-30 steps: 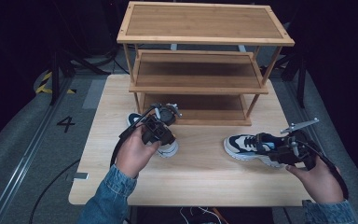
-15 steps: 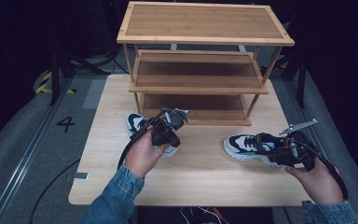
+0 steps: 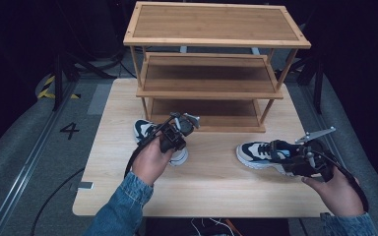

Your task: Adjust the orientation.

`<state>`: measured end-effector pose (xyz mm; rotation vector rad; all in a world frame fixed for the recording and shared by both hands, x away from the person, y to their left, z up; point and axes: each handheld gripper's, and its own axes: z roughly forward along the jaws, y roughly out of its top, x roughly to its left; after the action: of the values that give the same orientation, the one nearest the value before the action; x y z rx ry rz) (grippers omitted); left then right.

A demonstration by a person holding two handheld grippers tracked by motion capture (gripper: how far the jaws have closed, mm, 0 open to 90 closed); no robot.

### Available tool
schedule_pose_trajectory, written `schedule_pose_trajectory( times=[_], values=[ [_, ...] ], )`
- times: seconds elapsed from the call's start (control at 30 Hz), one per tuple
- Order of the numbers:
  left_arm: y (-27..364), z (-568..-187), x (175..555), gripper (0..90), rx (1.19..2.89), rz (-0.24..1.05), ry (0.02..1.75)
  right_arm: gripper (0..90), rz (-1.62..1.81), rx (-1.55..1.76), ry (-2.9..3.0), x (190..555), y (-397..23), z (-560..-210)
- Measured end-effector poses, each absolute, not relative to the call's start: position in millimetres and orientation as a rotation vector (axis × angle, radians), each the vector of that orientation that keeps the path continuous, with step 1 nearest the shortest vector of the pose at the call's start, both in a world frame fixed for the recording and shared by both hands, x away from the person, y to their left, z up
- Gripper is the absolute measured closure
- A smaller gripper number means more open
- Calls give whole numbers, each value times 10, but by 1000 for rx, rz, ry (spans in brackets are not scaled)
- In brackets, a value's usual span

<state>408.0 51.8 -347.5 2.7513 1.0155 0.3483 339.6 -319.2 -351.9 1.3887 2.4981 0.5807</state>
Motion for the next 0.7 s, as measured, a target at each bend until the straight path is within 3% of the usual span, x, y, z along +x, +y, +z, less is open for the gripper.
schedule_pose_trajectory(
  times=[0.37, 0.5, 0.7],
  values=[
    [703, -3403, 3834, 881, 2778, 281, 1022, 500, 590, 1324, 2535, 3518, -3048, -3488],
    [853, -3390, 3660, 880, 2793, 164, 1085, 499, 601, 1269, 2573, 3618, -2899, -3471],
    [958, -3378, 3523, 879, 2820, 137, 1161, 496, 602, 1213, 2612, 3715, -2746, -3486]
  ],
)
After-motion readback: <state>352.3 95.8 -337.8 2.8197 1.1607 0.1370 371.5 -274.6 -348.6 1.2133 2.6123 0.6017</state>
